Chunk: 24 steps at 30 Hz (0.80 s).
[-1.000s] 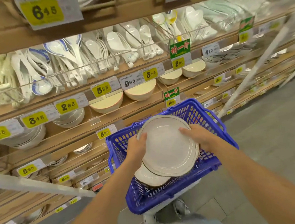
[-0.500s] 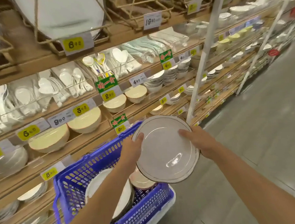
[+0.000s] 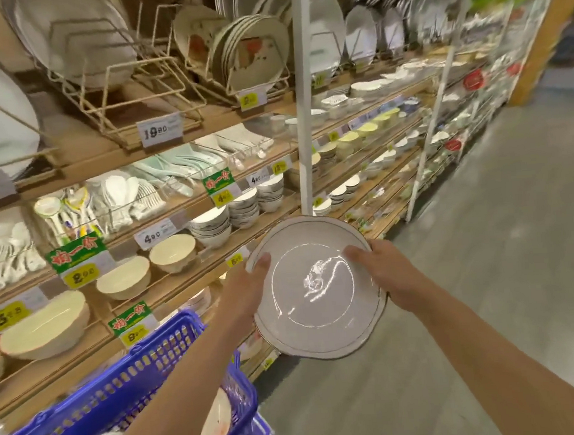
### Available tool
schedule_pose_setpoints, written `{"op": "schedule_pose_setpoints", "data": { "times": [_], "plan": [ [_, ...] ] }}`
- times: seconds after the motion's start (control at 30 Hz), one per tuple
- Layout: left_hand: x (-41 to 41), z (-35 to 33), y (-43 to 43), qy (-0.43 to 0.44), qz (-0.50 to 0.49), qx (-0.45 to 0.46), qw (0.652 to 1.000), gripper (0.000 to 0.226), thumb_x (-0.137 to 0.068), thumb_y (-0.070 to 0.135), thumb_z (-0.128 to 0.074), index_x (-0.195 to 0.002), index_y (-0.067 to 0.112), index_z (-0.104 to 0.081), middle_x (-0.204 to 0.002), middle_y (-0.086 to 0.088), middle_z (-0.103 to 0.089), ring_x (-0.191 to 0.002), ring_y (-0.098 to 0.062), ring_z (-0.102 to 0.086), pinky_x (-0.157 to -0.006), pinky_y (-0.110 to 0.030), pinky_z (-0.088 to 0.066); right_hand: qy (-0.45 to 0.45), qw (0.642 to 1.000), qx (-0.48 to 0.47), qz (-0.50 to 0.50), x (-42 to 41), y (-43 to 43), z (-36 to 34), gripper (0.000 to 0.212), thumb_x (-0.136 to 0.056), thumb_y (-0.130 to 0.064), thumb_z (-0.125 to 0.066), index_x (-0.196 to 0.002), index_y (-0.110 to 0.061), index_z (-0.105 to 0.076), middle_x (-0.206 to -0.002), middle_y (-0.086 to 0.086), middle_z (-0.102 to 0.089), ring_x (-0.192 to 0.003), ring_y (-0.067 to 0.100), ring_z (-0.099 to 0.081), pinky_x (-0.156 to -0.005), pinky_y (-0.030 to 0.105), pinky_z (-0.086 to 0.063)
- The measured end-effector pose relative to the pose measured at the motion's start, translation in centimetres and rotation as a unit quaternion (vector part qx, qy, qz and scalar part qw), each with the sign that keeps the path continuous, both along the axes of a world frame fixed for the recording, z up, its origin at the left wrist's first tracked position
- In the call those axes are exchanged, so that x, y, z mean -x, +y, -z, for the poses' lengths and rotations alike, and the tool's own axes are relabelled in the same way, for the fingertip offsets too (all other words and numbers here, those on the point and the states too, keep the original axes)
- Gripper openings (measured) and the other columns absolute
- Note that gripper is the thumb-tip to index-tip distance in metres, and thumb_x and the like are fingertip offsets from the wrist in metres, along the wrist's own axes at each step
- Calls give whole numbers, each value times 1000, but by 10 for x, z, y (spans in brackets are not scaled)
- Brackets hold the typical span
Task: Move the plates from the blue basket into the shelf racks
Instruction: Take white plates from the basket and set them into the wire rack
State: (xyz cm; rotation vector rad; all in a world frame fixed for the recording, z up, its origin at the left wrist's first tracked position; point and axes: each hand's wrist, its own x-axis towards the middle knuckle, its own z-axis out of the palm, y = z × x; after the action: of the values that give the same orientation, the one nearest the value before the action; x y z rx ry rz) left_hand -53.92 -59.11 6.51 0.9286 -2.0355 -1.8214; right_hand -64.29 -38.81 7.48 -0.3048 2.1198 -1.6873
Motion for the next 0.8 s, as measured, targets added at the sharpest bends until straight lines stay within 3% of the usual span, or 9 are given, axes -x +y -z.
{"op": "schedule_pose_setpoints", "data": {
  "times": [0.1,0.17,0.23,0.33,0.43,0.6,0.8],
  "plan": [
    [26,-9,-2,23,9,-8,1000,31,-93,45,-57,-112,21,-57,-100,-1,-70,-87,-21,-69,-74,-38,-58,1,1000,17,-6,25,0,-9,21,-96,-27,-55,-105,-14,-70,-100,15,-72,-91,33,-70,-74,43,-58],
    [44,-14,-10,34,4,6,999,30,-93,46,-56,-112,23,-60,-98,2,-71,-84,-17,-70,-68,-34,-57,8,1000,19,-8,44,-6,-15,22,-96,-27,-55,-104,-13,-70,-100,16,-72,-92,34,-70,-78,47,-57],
    [60,-19,-21,53,0,17,998,20,-94,44,-55,-98,27,-65,-86,4,-75,-74,-14,-72,-62,-30,-55,20,999,18,-16,64,-18,-21,23,-96,-28,-55,-103,-13,-70,-99,15,-73,-90,33,-71,-81,49,-57],
    [83,-32,-43,77,-11,25,997,18,-95,41,-54,-93,29,-67,-78,7,-75,-70,-15,-73,-63,-32,-58,46,998,19,-41,96,-44,-36,23,-97,-29,-55,-102,-14,-71,-92,9,-75,-84,27,-73,-76,42,-60],
    [100,-50,-73,109,-34,32,993,14,-95,42,-55,-95,33,-66,-86,6,-76,-76,-15,-73,-67,-34,-59,78,994,35,-72,125,-80,-57,21,-97,-28,-55,-103,-14,-70,-85,2,-76,-76,17,-73,-61,28,-58],
    [114,-89,-124,148,-89,76,982,21,-95,41,-54,-98,25,-68,-80,5,-76,-71,-13,-73,-60,-29,-56,135,980,51,-134,163,-148,-97,23,-96,-34,-55,-102,-19,-70,-91,1,-76,-81,18,-73,-75,37,-60],
    [102,-125,-166,180,-194,122,957,18,-92,47,-56,-94,34,-69,-81,9,-75,-75,-11,-72,-69,-33,-58,176,951,118,-225,181,-219,-135,19,-97,-31,-54,-94,-26,-72,-87,-4,-76,-76,13,-73,-62,26,-57]
  ]
}}
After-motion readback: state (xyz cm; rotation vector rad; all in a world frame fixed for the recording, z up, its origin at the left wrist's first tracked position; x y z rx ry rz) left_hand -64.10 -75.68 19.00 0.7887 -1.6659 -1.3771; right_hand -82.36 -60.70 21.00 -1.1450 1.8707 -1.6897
